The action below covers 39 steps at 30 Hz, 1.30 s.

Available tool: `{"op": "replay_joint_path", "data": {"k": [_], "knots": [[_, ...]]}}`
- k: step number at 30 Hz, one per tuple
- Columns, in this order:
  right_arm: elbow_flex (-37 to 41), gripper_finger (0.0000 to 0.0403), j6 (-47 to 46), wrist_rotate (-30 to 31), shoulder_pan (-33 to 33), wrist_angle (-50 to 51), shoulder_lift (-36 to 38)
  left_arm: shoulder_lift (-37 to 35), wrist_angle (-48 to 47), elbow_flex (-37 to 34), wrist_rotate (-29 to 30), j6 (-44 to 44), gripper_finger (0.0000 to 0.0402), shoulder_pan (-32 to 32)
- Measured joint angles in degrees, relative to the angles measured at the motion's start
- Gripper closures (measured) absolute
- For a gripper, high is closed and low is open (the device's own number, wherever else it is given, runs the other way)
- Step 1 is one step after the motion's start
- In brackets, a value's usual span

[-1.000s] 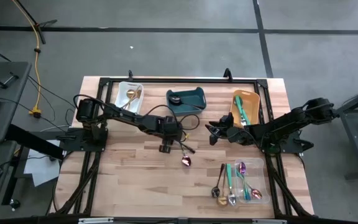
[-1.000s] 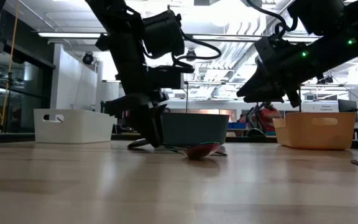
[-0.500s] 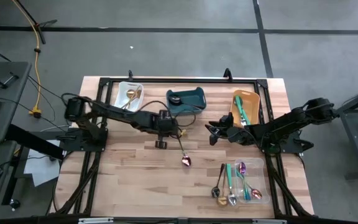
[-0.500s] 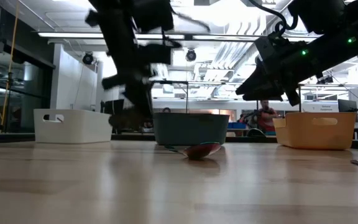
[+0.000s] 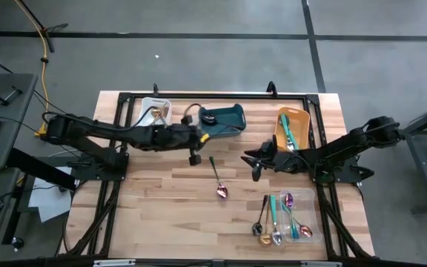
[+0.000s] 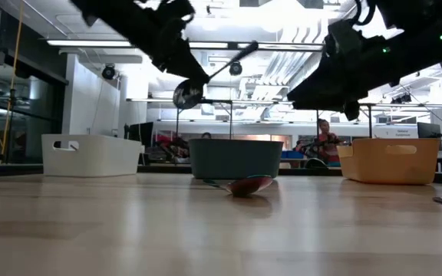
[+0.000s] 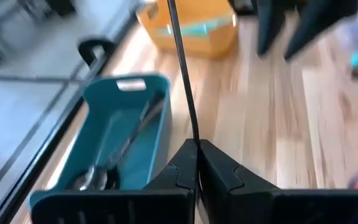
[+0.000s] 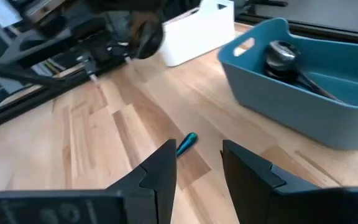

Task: Sort silverware by color (type)
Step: Put the black spoon into the blue bin

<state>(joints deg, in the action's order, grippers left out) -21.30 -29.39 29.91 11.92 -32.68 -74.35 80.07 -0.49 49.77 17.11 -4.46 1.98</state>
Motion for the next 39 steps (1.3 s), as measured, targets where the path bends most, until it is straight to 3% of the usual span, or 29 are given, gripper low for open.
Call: {"op": "replay_joint_path", "data": {"k": [6,11,14,20,24,29,34,39], "knots": [[0.00,0.0279,2.91,0.02,0.90,-3.36,0.00,-2.27,20.31,-11.09,-1.35,2.48,0.0401,0.32],[0.00,0.0279,2.91,0.02,0.90,-4.40,0.00,-2.01,22.90,-12.02,-2.10,2.77,0.0401,0.69],[0.00,0.0279,2.91,0.02,0.90,-4.50,0.00,-1.99,24.28,-10.84,-1.92,-1.63,0.0401,2.22],[0.00,0.0279,3.49,0.25,0.50,-5.46,0.00,0.38,11.30,2.18,-7.45,-9.51,0.0401,12.01],[0.00,0.0279,4.92,0.31,0.36,-5.74,0.00,6.89,0.01,12.77,-12.66,-17.84,0.0401,17.15],[0.00,0.0279,6.20,0.29,0.36,-5.74,0.00,17.60,-10.99,22.34,-12.79,-31.28,0.0401,19.46],[0.00,0.0279,6.98,0.28,0.36,-5.40,-0.01,25.50,-16.44,26.60,-11.79,-38.10,0.0401,19.85],[0.00,0.0279,6.98,0.30,0.36,-4.45,-0.02,27.56,-17.47,26.74,-10.39,-43.94,0.0401,19.76]]}}
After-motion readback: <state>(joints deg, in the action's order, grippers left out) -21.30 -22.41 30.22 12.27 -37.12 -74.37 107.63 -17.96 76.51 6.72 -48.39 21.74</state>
